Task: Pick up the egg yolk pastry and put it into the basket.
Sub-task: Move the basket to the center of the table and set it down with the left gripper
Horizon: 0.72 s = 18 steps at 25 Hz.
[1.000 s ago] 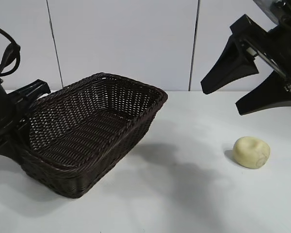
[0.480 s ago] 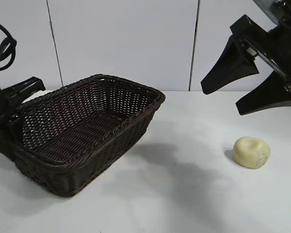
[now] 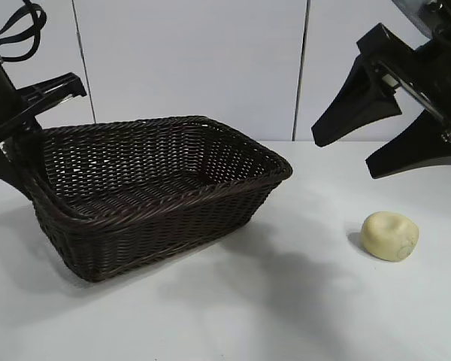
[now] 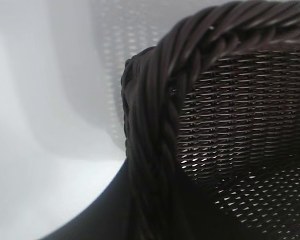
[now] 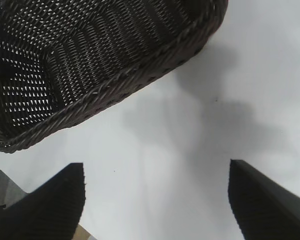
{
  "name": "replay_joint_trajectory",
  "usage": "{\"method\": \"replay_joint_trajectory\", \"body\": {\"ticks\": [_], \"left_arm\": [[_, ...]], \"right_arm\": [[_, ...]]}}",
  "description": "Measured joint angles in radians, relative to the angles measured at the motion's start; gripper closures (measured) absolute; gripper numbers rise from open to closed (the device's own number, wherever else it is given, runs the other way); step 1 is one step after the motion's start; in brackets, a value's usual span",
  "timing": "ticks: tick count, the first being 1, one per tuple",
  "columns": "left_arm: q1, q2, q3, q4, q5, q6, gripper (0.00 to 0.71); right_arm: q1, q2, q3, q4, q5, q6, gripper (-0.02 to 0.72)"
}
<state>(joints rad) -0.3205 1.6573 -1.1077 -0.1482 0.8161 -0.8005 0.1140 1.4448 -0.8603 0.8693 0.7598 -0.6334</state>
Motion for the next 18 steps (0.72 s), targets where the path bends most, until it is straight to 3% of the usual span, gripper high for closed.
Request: {"method": "replay_joint_trajectory", "body": {"ticks": [10,18], "left_arm": [[0.095,0.003,-0.033,-0.173,0.062,0.439,0.611],[0.103,0.004,-0.033,-0.173,0.089,0.609,0.611]], "right_arm": [[0.0,0.0,0.0,-0.006,0.0,0.0,0.134],[0.0,0.0,0.0,-0.007,0.0,0.0,0.134]]}}
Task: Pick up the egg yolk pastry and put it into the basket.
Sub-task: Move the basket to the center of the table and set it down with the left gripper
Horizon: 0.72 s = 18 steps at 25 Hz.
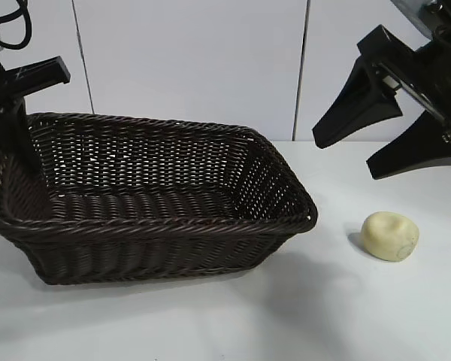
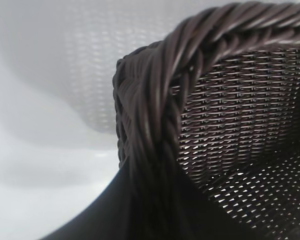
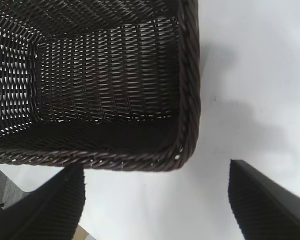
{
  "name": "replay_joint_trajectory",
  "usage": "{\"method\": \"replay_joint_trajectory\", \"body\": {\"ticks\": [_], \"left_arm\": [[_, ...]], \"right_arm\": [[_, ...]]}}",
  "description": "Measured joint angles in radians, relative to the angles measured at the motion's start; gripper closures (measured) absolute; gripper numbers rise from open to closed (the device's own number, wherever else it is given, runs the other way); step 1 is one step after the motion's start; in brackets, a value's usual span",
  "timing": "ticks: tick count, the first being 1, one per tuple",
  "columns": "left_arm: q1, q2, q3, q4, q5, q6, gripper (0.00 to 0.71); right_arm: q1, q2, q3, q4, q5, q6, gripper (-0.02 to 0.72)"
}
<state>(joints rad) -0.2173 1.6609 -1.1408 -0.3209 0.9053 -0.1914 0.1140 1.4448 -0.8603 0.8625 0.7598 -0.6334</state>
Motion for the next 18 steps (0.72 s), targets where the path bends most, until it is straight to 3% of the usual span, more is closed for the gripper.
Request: {"method": "replay_joint_trajectory", "body": {"ticks": [7,14,18], "left_arm": [[0.0,0.01,-0.019,0.0,0.021,0.062,0.611],[0.0,0.154,-0.232,0.0,0.155,0.129,0.611],[0.0,0.219,-0.289,-0.025,0.194,0.182,0.611]], "right_arm": [[0.0,0.0,0.0,0.0,0.0,0.0,0.134],[0.0,0.0,0.0,0.0,0.0,0.0,0.134],[0.0,0.0,0.0,-0.002,0.0,0.0,0.134]]}}
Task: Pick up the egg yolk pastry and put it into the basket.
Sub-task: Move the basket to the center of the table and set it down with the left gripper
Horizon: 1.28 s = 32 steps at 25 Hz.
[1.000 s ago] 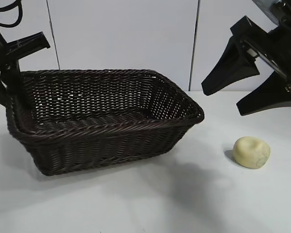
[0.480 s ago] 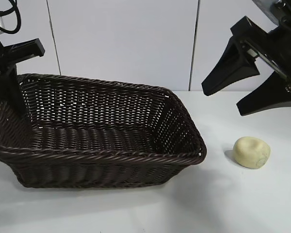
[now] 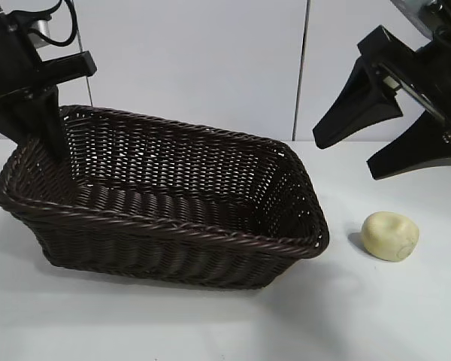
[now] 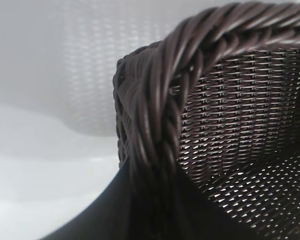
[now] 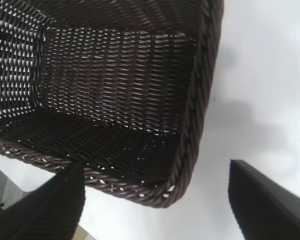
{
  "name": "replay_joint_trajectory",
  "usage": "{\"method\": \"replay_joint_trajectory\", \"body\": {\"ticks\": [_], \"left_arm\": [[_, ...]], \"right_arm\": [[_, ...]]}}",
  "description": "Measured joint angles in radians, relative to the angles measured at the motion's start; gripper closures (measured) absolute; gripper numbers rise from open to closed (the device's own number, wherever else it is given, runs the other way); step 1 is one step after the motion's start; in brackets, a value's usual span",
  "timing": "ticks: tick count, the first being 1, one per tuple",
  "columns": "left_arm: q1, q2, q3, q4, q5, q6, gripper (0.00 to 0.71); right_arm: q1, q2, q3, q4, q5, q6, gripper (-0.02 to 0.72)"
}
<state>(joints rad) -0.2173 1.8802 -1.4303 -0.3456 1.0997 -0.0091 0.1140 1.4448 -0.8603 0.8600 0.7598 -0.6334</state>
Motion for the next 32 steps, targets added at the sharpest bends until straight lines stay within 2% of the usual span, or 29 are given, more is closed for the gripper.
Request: {"method": "replay_joint_trajectory", "body": {"ticks": [10,19,21,26,28,32], "left_arm": [[0.003,0.113,-0.003,-0.021,-0.037,0.03,0.611],[0.003,0.114,-0.003,-0.024,-0.057,0.033,0.609],[0.003,0.114,-0.003,-0.024,-0.06,0.033,0.545],[0.003,0.114,-0.005,-0.019,-0.067,0.033,0.194],[0.003,0.111,-0.005,0.002,-0.061,0.033,0.139],[0.003,0.06,-0.005,0.067,-0.047,0.033,0.106]], "right_arm": [[0.0,0.0,0.0,-0.004,0.0,0.0,0.134],[0.0,0.0,0.0,-0.022,0.0,0.0,0.134],[0.0,0.0,0.0,-0.028,0.0,0.0,0.134],[0.0,0.0,0.0,-0.031,0.0,0.0,0.134],[0.0,0.0,0.0,-0.031,0.0,0.0,0.134],[0.0,0.0,0.0,-0.031,0.0,0.0,0.134]]}}
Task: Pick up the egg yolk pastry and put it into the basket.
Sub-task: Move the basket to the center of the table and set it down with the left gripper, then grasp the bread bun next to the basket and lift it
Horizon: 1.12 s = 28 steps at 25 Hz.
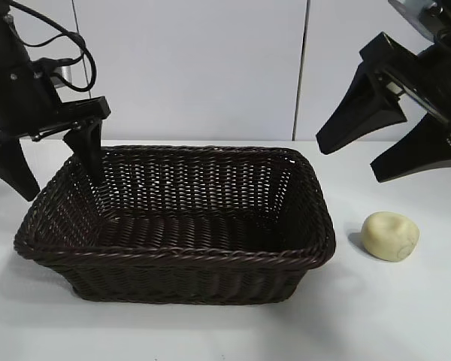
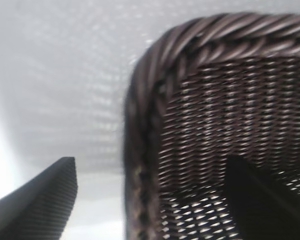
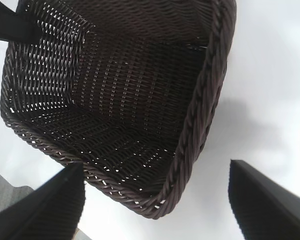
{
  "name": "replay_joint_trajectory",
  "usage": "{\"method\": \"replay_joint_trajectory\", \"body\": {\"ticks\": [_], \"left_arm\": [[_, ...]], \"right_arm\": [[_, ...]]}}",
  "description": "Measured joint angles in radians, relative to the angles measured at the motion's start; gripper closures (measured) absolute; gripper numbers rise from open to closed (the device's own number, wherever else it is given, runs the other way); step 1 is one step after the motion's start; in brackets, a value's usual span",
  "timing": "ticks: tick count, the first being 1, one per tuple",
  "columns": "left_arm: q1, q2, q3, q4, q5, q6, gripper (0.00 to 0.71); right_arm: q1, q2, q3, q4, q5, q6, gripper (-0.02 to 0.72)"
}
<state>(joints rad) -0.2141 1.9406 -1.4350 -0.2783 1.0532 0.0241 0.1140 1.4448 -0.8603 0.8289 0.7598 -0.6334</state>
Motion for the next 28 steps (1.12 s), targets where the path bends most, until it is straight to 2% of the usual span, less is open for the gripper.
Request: {"method": "replay_joint_trajectory", "body": {"ticks": [9,15,23,28], "left_arm": [[0.013,-0.147,0.0,0.137,0.058,-0.001,0.1],[0.089,-0.173,0.0,0.157,0.07,-0.001,0.1],[0.219,-0.175,0.0,0.19,0.069,-0.003,0.1],[0.237,-0.176,0.0,0.257,0.095,-0.004,0.103]], "right_arm": [[0.0,0.0,0.0,0.0,0.0,0.001,0.134],[0.0,0.0,0.0,0.0,0.0,0.001,0.134],[0.0,0.0,0.0,0.0,0.0,0.001,0.134],[0.0,0.0,0.0,0.0,0.0,0.001,0.134]]}}
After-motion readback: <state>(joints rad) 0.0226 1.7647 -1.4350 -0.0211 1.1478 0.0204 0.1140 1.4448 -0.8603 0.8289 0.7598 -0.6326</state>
